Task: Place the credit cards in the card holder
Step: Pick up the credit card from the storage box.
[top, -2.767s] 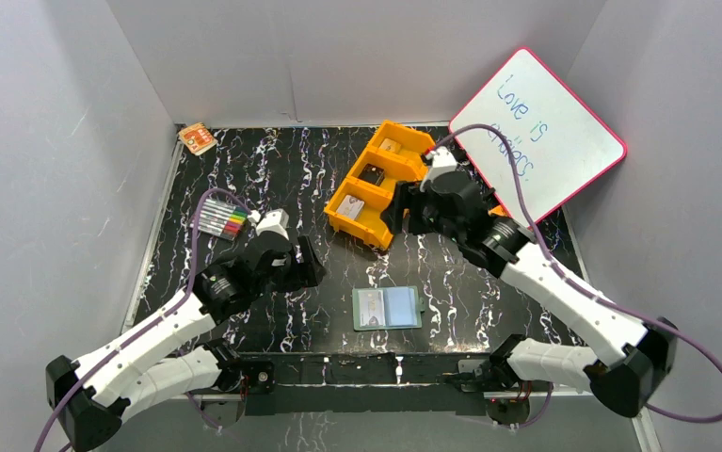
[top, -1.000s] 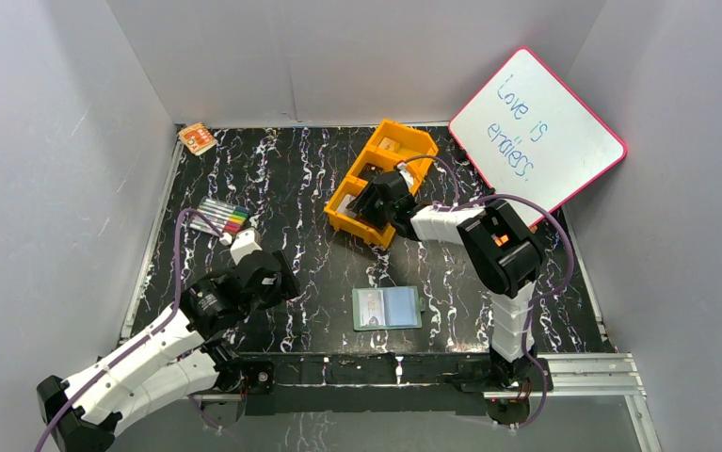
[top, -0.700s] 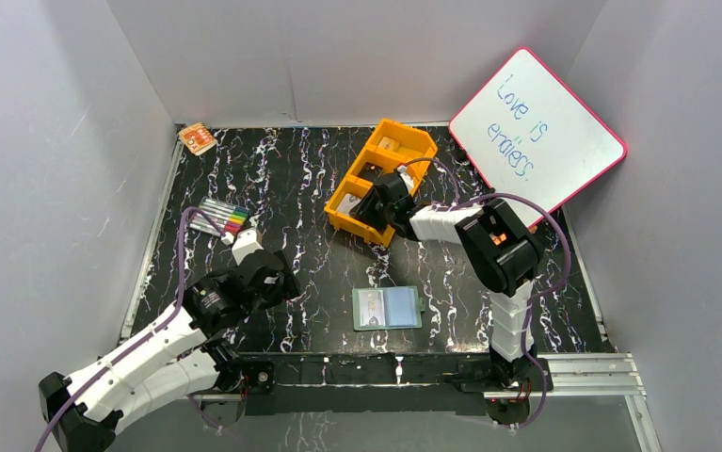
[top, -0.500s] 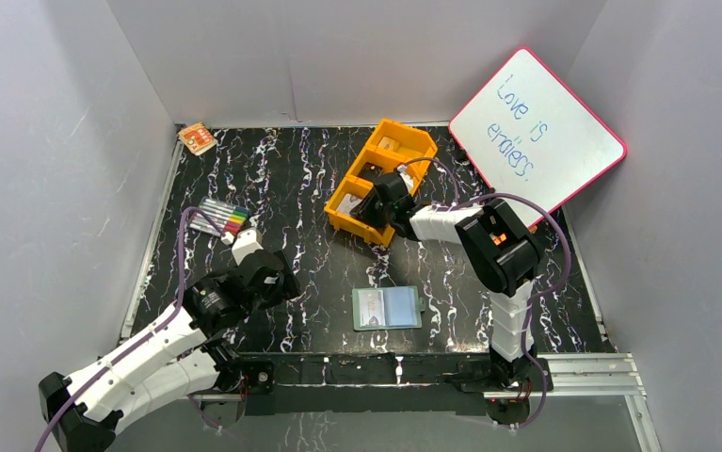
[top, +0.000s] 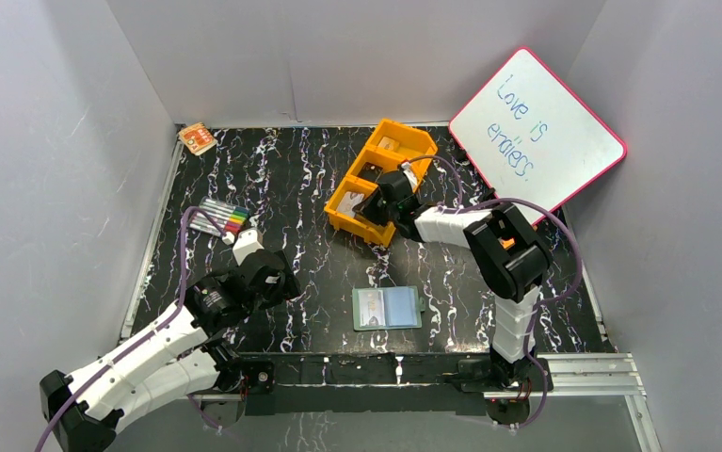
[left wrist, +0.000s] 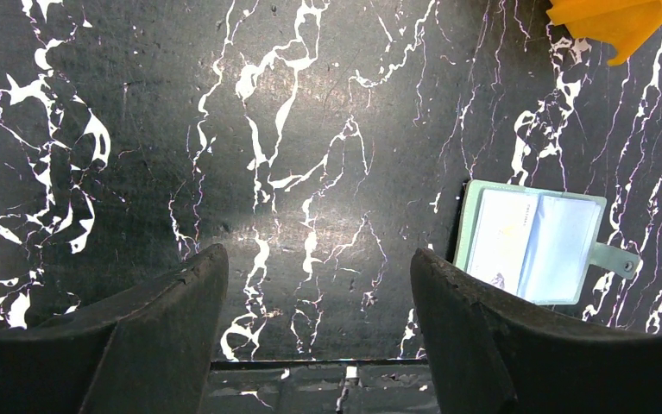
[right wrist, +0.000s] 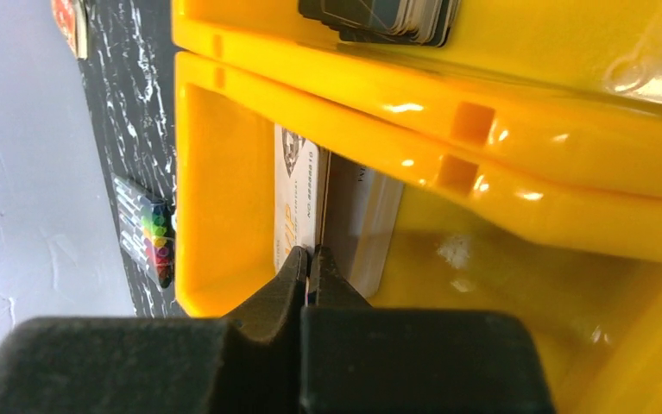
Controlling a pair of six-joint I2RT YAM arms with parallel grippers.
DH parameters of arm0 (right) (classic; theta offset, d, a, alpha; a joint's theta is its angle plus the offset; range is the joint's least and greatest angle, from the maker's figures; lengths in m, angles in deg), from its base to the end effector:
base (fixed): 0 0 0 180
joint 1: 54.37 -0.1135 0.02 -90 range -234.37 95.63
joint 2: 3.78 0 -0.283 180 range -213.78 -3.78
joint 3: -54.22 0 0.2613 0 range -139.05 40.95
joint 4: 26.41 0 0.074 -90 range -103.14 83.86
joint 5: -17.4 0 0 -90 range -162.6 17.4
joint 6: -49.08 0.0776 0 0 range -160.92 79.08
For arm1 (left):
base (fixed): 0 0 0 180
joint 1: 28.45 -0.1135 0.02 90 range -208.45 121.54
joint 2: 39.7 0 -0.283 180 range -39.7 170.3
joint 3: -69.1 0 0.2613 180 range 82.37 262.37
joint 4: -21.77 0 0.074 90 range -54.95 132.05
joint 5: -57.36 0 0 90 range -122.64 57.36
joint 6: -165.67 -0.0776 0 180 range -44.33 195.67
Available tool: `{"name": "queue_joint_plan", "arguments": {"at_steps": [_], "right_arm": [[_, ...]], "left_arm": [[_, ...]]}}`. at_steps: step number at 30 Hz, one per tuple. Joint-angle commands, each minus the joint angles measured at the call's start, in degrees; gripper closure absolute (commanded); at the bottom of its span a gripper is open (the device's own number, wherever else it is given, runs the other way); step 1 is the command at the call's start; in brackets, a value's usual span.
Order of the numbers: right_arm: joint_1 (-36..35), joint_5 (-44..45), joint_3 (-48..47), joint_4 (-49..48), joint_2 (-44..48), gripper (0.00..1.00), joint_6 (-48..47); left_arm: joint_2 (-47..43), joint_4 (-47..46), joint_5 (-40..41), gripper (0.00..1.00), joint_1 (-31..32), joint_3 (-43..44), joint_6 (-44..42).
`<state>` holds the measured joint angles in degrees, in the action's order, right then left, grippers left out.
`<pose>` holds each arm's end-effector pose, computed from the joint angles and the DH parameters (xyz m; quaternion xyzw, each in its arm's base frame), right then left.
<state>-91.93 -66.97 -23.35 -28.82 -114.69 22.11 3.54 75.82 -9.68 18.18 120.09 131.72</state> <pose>0.3764 0.2799 0.1565 0.2152 0.8423 0.3515 0.3474 0.1410 -0.1051 0.2375 -0.1485 0.9004 -0.1694 0.3721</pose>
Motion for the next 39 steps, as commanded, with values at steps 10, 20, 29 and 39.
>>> {"name": "queue_joint_plan", "arguments": {"at_steps": [10, 20, 29, 39], "right_arm": [[0.2, 1.9, 2.4, 0.2, 4.2, 1.0, -0.5], [0.6, 1.2, 2.6, 1.1, 3.3, 0.83, -0.4], [0.9, 0.8, 1.8, 2.1, 2.7, 0.77, -0.5], [0.9, 1.8, 2.9, 2.7, 4.0, 0.85, -0.5]], "left_arm": [[0.2, 0.4, 2.0, 0.26, -0.1, 0.7, -0.5], [0.2, 0.4, 1.8, 0.26, -0.1, 0.7, -0.4], [0.6, 0.3, 1.6, 0.26, -0.1, 0.6, -0.5], [0.8, 0.1, 1.5, 0.26, -0.1, 0.4, -0.5]]}}
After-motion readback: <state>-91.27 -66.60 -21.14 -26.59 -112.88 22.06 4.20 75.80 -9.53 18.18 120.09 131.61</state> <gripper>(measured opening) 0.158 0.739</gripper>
